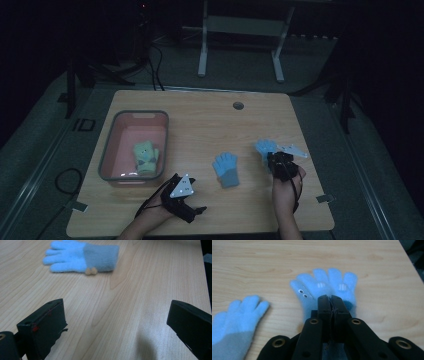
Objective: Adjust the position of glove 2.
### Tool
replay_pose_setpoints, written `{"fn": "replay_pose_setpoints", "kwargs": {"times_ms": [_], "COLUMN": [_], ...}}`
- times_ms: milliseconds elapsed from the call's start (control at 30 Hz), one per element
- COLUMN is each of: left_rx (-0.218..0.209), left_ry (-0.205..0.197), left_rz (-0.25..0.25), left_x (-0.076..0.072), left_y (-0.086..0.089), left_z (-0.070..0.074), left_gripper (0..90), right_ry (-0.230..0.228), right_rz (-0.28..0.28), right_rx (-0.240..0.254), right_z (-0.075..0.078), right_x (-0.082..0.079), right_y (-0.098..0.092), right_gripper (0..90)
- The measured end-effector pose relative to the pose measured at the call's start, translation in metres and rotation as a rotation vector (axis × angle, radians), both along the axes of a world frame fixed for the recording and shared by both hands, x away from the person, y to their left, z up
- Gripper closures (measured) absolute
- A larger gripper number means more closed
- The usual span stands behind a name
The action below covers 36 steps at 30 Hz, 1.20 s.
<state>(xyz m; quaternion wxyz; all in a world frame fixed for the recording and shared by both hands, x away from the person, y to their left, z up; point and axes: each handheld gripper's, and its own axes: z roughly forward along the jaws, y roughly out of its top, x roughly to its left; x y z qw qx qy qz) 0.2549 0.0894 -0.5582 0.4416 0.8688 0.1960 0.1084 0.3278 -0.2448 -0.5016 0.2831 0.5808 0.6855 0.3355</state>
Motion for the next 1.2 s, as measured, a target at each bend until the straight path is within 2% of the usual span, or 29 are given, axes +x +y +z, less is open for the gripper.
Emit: {"fn": "replay_pose_setpoints", "kwargs": {"times_ms": [233,367,533,633,800,933,1100,1167,1200], "left_rx": [0.000,0.003,0.004,0.007,0.009,0.007,0.001,0.002,0.001], "left_ry": [-0.007,-0.007,-0.008,-0.008,-0.009,-0.008,-0.012,-0.011,-0.012], "left_rz": [-0.008,-0.009,-0.008,-0.010,-0.013,-0.013,-0.015,-0.015,-0.013], "left_x": [-0.001,-0.001,-0.001,-0.001,-0.001,-0.001,-0.002,-0.002,-0.002], "left_y": [-0.001,-0.001,-0.001,-0.001,0.000,0.000,-0.001,0.000,0.000], "left_z": [0.001,0.001,0.001,0.000,0.001,0.000,-0.001,0.000,0.000], "left_gripper": [2.4,2.4,2.4,2.4,2.4,2.4,2.4,2.4,2.4], "right_ry": [0.059,0.092,0.104,0.117,0.120,0.106,0.101,0.102,0.110], "right_rz": [-0.053,-0.049,-0.033,-0.018,0.031,0.077,0.161,0.215,0.236], "right_rx": [0.029,0.025,0.026,0.033,0.023,-0.047,-0.070,-0.056,-0.066], "right_z": [-0.029,-0.043,-0.050,-0.048,-0.035,-0.027,-0.025,-0.027,-0.028], "right_x": [-0.006,-0.004,-0.002,-0.001,0.003,0.007,0.011,0.012,0.013], "right_y": [-0.002,0.001,0.002,0.001,-0.003,-0.009,-0.018,-0.022,-0.024], "right_gripper": [87.3,86.4,82.8,75.7,70.8,69.2,68.3,67.8,67.8]}}
